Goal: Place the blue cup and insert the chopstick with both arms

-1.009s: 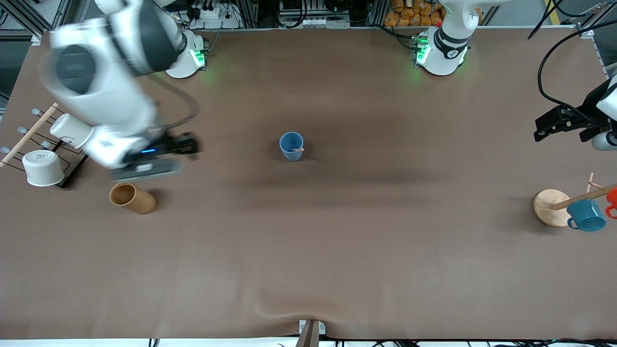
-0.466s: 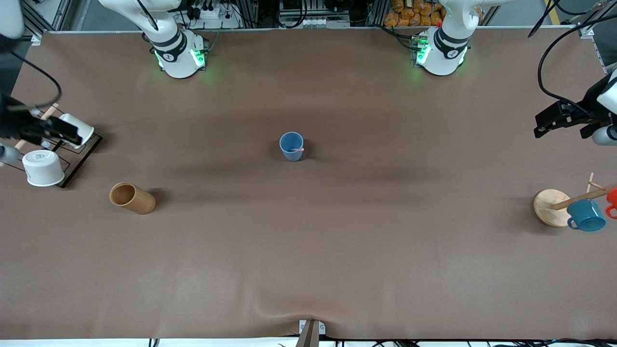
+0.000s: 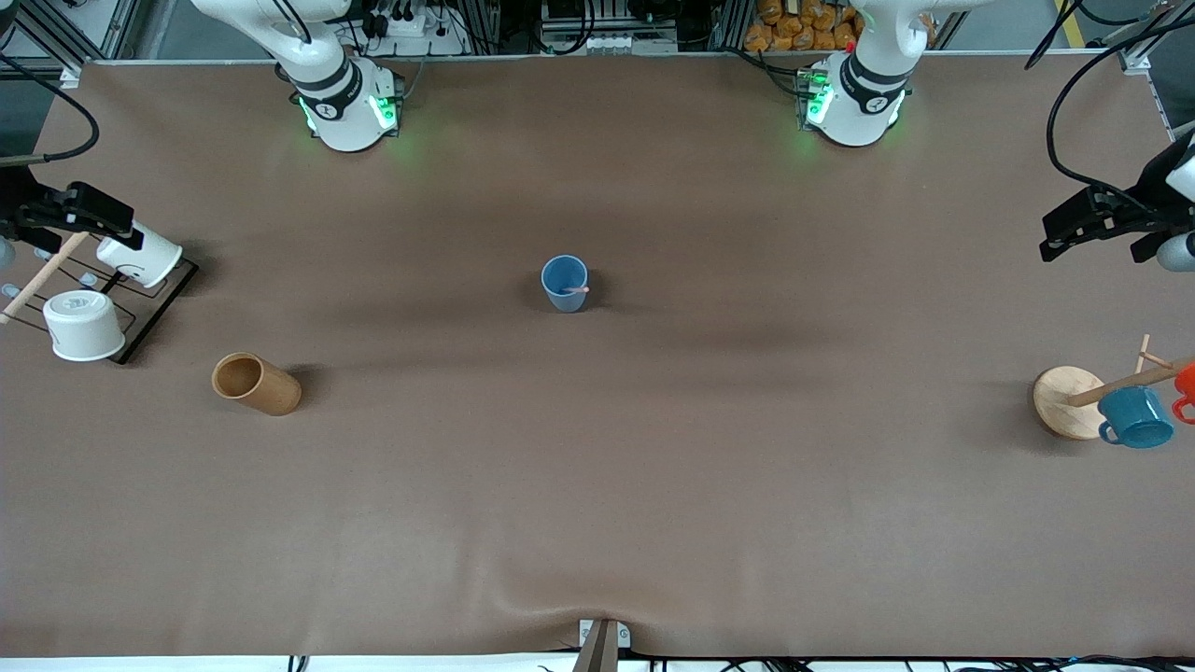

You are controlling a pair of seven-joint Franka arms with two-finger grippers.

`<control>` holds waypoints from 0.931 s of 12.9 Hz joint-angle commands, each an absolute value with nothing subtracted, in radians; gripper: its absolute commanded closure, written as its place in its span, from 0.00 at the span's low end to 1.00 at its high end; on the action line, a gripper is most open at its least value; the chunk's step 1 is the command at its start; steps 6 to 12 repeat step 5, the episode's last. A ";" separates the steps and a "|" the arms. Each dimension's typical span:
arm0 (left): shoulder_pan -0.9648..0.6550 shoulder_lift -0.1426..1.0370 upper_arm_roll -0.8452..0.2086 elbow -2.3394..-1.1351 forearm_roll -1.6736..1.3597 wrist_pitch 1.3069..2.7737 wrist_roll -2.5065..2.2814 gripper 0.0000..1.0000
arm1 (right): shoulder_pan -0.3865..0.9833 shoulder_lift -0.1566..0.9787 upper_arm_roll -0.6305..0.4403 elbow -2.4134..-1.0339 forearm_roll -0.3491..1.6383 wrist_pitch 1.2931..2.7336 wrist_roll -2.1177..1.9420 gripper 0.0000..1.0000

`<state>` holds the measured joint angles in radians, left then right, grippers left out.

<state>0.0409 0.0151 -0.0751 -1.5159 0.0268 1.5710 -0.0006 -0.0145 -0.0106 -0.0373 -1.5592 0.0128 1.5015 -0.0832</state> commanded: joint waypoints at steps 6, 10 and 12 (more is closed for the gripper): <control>0.049 0.006 -0.084 -1.502 0.009 1.549 0.002 0.00 | -0.023 -0.051 -0.014 -1.572 0.015 1.502 -0.095 0.00; 0.049 0.006 -0.084 -1.502 0.009 1.549 0.002 0.00 | -0.023 -0.051 -0.014 -1.572 0.015 1.502 -0.095 0.00; 0.049 0.006 -0.084 -1.502 0.009 1.549 0.002 0.00 | -0.023 -0.051 -0.014 -1.572 0.015 1.502 -0.095 0.00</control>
